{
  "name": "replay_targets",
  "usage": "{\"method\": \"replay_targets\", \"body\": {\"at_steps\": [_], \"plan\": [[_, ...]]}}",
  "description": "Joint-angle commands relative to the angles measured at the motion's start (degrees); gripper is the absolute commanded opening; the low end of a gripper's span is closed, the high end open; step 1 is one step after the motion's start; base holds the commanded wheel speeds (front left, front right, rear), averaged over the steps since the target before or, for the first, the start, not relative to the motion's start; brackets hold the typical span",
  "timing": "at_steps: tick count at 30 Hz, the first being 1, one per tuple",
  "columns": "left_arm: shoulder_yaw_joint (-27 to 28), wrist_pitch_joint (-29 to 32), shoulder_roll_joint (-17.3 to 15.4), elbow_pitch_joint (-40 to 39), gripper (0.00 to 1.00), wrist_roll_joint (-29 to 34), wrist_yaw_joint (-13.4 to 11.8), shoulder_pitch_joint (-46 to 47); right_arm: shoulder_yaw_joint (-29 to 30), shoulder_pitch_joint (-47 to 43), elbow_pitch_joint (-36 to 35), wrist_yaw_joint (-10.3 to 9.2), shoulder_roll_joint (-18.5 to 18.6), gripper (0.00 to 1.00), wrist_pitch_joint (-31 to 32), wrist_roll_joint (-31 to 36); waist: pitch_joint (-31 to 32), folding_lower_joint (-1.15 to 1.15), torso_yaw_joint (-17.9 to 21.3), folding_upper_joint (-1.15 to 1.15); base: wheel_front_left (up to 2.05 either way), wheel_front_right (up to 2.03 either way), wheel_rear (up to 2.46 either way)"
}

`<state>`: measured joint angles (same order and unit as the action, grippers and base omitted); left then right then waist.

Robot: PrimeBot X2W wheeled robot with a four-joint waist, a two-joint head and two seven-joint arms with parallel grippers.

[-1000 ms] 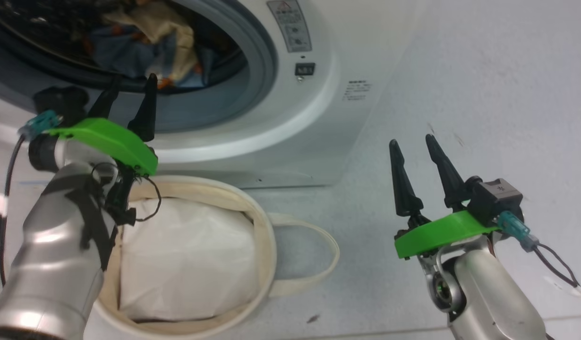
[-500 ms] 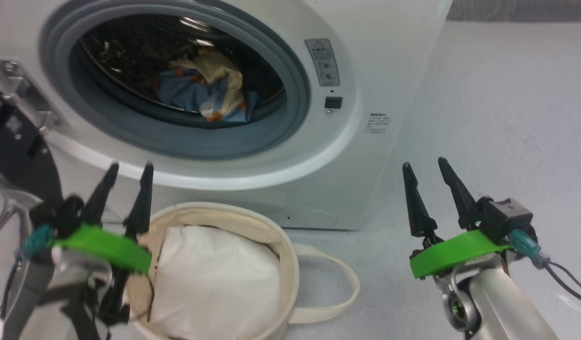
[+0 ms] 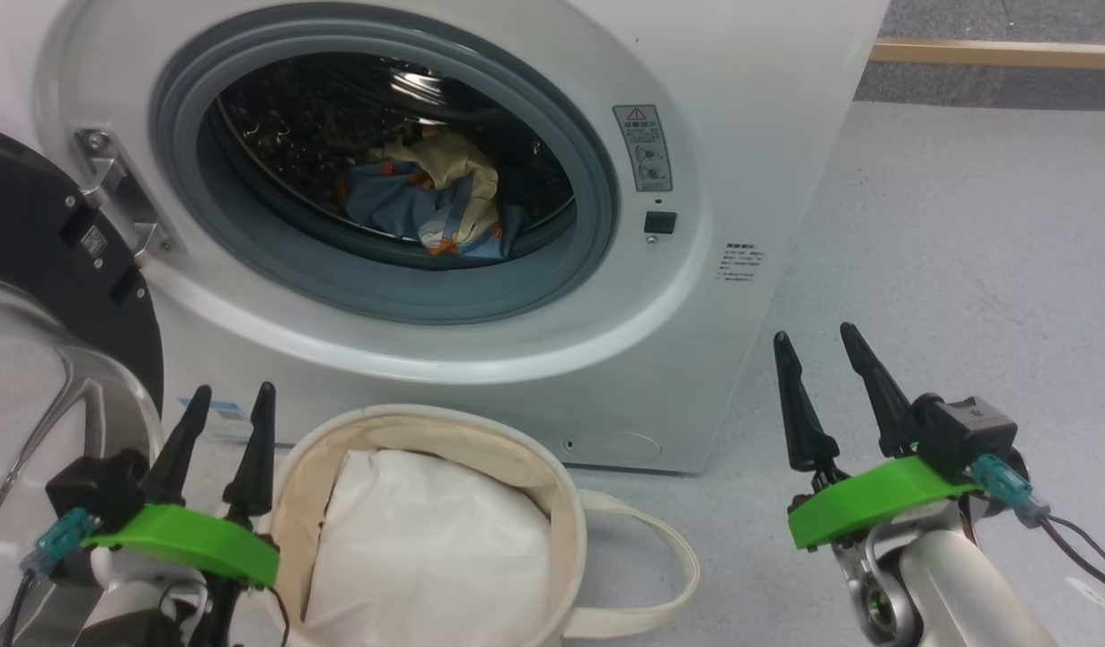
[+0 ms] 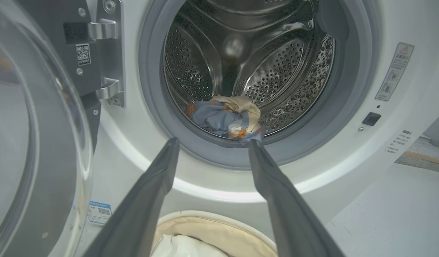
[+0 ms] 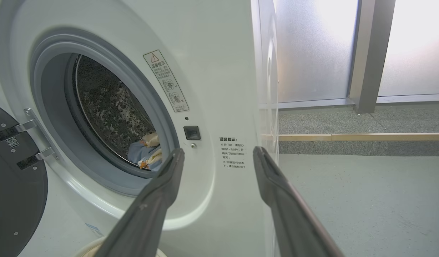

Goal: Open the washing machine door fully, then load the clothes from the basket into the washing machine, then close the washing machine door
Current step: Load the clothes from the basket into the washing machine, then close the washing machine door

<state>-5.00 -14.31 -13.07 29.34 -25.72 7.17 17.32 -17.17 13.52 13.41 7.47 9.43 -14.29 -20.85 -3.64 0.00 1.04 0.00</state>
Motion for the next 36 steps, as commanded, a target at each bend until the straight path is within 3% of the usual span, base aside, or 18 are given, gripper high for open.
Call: {"method": "replay_targets", "body": {"at_steps": [1, 36], "plan": [[2.82, -0.68, -1.47, -2.17, 1.00, 0.69, 0.32, 1.58, -0.87, 0.35, -1.48, 0.02, 0.36, 1.00, -0.71, -0.29, 0.09, 0.00, -0.04, 0.00, 0.00, 0.00, 0.00], [4.79, -0.69, -0.72, -2.65, 1.00, 2.70, 0.32, 1.43, -1.80, -0.27, -0.44, 0.02, 0.63, 1.00, -0.71, -1.07, 1.21, 0.00, 1.49, 0.00, 0.00, 0.00, 0.00]]}}
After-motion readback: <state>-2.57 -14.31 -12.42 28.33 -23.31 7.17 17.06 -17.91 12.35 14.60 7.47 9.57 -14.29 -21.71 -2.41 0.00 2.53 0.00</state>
